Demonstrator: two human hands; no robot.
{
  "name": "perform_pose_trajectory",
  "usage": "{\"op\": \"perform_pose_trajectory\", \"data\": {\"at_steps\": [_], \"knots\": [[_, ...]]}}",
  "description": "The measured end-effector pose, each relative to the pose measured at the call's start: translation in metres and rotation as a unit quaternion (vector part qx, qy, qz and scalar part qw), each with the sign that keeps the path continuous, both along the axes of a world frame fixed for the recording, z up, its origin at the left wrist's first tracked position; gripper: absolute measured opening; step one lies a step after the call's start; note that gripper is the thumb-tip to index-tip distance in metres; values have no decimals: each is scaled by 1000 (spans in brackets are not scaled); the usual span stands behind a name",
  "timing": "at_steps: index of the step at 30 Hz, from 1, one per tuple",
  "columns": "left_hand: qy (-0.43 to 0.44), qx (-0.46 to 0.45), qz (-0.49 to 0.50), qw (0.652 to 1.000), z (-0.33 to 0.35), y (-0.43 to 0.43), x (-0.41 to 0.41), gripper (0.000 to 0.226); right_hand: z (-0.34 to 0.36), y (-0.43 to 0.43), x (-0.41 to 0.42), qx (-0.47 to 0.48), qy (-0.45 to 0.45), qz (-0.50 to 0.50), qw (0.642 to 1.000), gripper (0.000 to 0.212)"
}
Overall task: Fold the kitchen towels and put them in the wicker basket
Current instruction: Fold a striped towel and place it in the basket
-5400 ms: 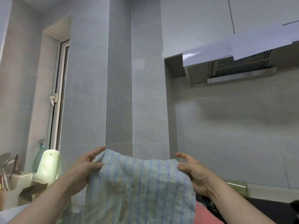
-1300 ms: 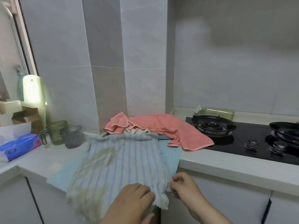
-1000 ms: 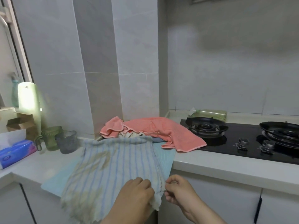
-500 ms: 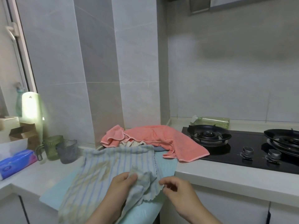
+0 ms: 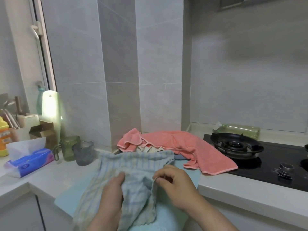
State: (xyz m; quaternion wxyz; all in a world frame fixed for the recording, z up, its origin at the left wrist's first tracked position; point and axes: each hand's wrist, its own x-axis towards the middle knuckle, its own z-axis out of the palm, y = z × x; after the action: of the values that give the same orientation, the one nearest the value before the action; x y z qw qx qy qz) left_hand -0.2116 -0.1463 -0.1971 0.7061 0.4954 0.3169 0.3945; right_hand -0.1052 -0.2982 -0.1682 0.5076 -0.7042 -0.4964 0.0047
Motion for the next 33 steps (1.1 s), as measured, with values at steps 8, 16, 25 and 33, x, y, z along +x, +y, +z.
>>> {"op": "perform_pose_trajectory", "data": {"at_steps": [8,16,25,33], "knots": [[-64,174,-37,982,51,-22,-2,25,13,-1,-10,58,136,28,989,35],[-55,92,-189,976,7,-33,3,22,2,16,-5,69,138,-31,988,28],[-58,99,-260,959,4,-33,3,24,-6,33,-3,48,92,-38,994,35],[-11,90,-254,963,6,-35,0,31,-10,37,4,44,64,-62,995,29]]}}
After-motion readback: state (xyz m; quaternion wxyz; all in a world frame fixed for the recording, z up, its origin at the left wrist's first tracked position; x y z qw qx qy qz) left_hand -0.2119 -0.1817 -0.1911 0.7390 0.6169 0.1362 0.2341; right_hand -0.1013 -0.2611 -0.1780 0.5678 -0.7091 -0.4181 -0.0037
